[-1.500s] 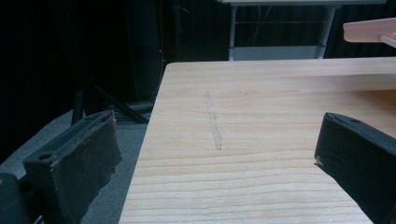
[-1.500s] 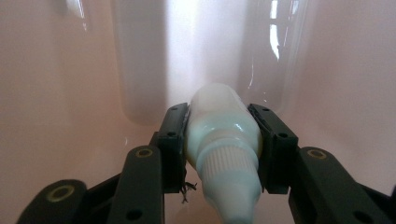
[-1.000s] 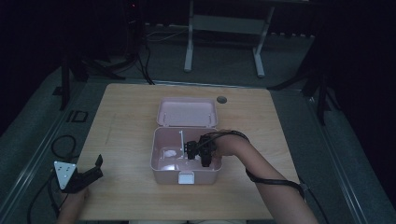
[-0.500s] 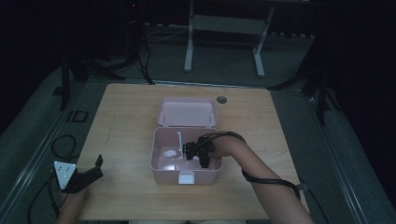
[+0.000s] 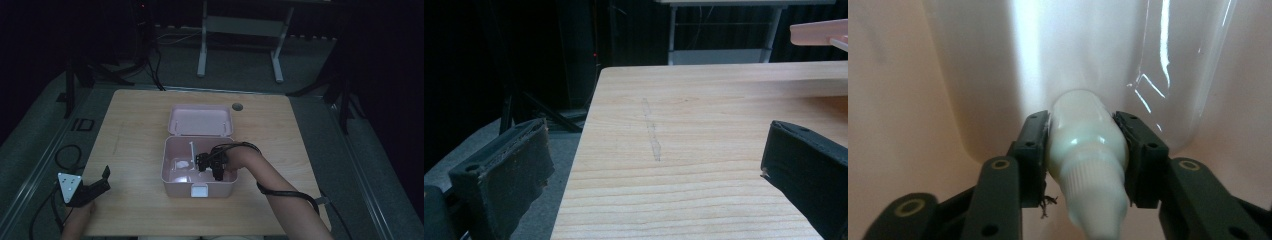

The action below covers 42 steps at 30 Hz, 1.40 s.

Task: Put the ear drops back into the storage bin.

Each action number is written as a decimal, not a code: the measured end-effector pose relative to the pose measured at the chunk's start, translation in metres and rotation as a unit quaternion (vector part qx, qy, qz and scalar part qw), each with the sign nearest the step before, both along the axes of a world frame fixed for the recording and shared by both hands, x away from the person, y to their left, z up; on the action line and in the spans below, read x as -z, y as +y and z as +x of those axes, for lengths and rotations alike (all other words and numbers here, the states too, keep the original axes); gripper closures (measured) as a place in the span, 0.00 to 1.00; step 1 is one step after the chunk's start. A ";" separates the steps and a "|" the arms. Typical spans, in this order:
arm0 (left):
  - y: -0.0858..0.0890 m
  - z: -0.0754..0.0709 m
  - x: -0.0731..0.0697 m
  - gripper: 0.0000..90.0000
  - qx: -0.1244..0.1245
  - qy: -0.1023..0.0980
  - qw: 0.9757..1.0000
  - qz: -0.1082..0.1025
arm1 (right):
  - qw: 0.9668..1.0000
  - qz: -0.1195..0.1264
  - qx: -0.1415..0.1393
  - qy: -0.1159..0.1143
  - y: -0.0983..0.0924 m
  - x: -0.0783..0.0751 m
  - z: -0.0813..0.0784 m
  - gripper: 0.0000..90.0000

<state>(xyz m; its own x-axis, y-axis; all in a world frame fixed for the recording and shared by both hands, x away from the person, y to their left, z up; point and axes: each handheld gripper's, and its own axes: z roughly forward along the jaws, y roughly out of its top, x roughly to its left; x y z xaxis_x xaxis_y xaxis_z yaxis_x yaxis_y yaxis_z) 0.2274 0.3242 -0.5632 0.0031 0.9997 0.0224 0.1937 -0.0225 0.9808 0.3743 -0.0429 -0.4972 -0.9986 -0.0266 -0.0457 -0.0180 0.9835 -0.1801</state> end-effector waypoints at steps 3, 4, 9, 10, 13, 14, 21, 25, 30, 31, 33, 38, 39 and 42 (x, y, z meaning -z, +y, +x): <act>0.000 0.000 0.000 0.00 0.000 0.000 1.000 0.000 | 1.000 0.001 0.001 0.007 -0.001 -0.002 0.000 0.58; 0.000 0.000 0.000 0.00 0.000 0.000 1.000 0.000 | 1.000 0.001 0.001 0.007 -0.001 -0.002 0.000 0.58; 0.000 0.000 0.000 0.00 0.000 0.000 1.000 0.000 | 1.000 0.006 -0.001 -0.003 -0.001 -0.017 -0.001 0.53; 0.000 0.000 0.000 0.00 0.000 0.000 1.000 0.000 | 1.000 0.008 -0.003 -0.007 -0.002 -0.020 -0.001 0.53; 0.000 0.000 0.000 0.00 -0.001 0.000 1.000 0.000 | 1.000 0.016 -0.002 -0.014 -0.003 -0.033 -0.001 0.53; 0.000 0.000 0.000 0.00 -0.001 0.000 1.000 0.000 | 1.000 0.020 -0.003 -0.016 -0.004 -0.037 -0.001 0.53; 0.000 0.000 0.000 0.00 -0.001 0.000 1.000 0.000 | 0.998 0.055 0.002 -0.027 -0.011 -0.064 -0.002 0.46; 0.000 0.000 0.000 0.00 -0.001 0.000 1.000 -0.001 | 0.996 0.088 0.009 -0.029 -0.016 -0.079 -0.002 0.33; 0.000 0.000 0.000 0.00 -0.001 0.000 1.000 0.000 | 0.995 0.097 0.008 -0.036 -0.025 -0.092 -0.002 0.21; 0.000 0.000 0.000 0.00 -0.001 0.000 1.000 -0.001 | 0.994 0.099 0.011 -0.037 -0.028 -0.095 -0.001 0.21; 0.000 0.000 0.000 0.00 -0.001 0.000 1.000 -0.001 | 0.993 0.108 0.016 -0.037 -0.033 -0.101 -0.001 0.21; 0.000 0.000 0.000 0.00 -0.001 0.000 1.000 0.001 | 0.991 0.122 0.027 -0.044 -0.048 -0.112 0.000 0.20; 0.000 0.000 0.000 0.00 -0.001 0.000 1.000 0.001 | 0.991 0.124 0.028 -0.047 -0.052 -0.114 0.001 0.20; 0.000 0.000 0.000 0.00 -0.002 0.000 1.000 0.001 | 0.990 0.129 0.037 -0.050 -0.063 -0.118 0.002 0.20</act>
